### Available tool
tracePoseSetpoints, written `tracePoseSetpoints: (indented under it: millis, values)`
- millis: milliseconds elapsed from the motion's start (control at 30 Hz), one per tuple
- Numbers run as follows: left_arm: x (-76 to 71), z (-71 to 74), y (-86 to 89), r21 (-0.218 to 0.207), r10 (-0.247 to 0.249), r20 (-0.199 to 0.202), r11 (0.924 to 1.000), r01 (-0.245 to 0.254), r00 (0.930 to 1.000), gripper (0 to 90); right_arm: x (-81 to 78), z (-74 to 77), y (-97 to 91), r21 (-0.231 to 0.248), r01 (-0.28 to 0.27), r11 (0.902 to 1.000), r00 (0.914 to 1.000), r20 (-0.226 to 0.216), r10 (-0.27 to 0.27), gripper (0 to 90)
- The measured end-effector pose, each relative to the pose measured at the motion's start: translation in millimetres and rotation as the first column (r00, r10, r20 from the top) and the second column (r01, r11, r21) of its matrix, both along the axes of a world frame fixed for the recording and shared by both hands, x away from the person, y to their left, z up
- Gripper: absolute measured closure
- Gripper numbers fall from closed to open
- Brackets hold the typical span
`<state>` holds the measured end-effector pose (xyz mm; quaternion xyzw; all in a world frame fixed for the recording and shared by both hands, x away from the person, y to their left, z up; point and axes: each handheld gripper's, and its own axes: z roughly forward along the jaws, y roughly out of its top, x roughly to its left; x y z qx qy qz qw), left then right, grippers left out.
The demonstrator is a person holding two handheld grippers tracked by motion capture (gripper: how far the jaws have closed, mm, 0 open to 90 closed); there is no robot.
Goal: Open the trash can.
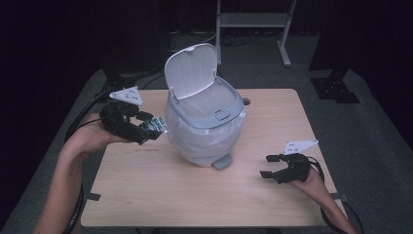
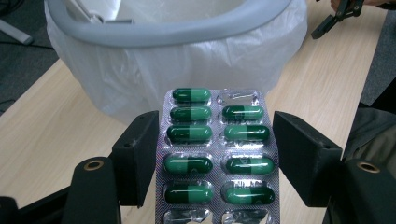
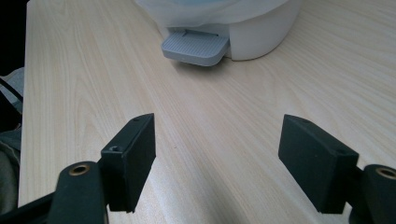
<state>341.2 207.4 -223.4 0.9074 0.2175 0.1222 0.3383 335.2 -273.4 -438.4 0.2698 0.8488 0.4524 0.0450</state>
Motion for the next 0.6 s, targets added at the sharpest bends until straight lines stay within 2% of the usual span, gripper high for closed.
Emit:
tracePoseSetpoints:
  millis: [600]
  values:
    - [12.1,23.6,-13.5,0.016,-0.021,0.011,0.9996,0.021,0.9997,33.4,0.6,-0.2,-1.2,0.007,0.000,1.0000,1.0000,-0.003,0.000,26.2]
